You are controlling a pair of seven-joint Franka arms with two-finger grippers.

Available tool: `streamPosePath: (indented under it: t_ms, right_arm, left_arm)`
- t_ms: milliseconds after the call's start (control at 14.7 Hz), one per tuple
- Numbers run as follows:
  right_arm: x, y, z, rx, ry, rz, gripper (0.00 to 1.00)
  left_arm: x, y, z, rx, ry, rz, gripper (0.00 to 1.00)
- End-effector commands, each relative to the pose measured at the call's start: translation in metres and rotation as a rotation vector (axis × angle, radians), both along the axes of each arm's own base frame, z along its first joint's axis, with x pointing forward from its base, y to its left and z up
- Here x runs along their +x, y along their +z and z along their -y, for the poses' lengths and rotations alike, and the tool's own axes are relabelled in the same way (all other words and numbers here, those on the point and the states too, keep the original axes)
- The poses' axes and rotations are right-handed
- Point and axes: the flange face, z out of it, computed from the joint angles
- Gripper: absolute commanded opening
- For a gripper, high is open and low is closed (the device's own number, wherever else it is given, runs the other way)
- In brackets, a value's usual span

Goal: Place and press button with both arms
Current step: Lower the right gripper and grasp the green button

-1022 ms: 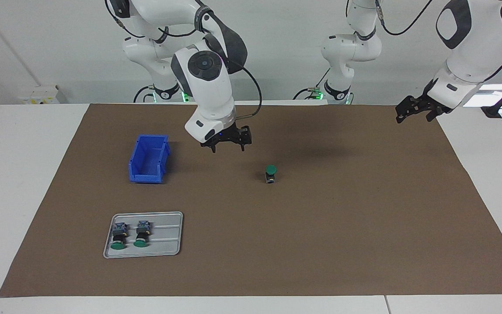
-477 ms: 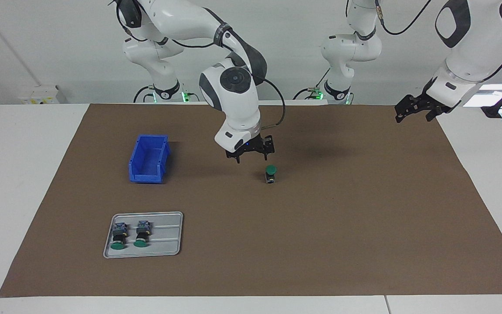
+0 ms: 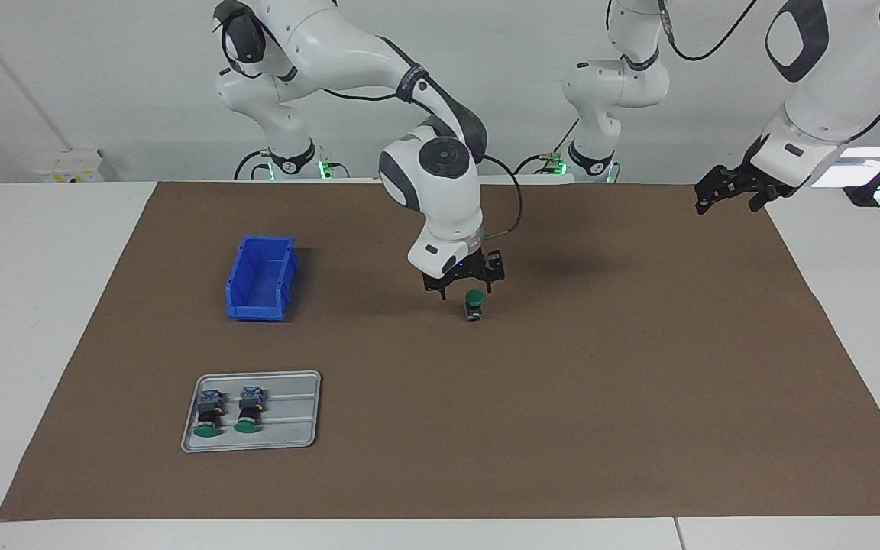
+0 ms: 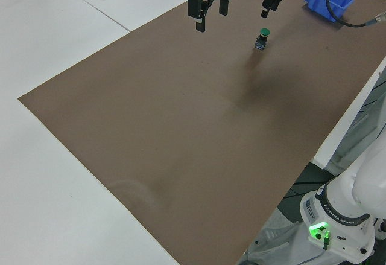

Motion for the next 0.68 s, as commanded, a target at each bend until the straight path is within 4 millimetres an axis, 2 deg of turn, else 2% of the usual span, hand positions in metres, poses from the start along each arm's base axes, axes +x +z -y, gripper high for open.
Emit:
streamPosePath:
  t_ms: [0, 136, 613]
  right_arm:
    - [0.000, -0.028, -0.017, -0.019, -0.023, 0.040, 0.93]
    - [-0.004, -0.041, -0.019, -0.034, -0.023, 0.038, 0.93]
    - [-0.017, -0.059, -0.014, -0.070, -0.016, 0.000, 0.88]
  left_arm:
    - [-0.005, 0.003, -0.003, -0.001, -0.008, 0.011, 1.00]
    - [-0.005, 0.003, -0.003, -0.001, -0.009, 0.011, 1.00]
    - [-0.005, 0.003, -0.003, -0.001, -0.009, 0.011, 1.00]
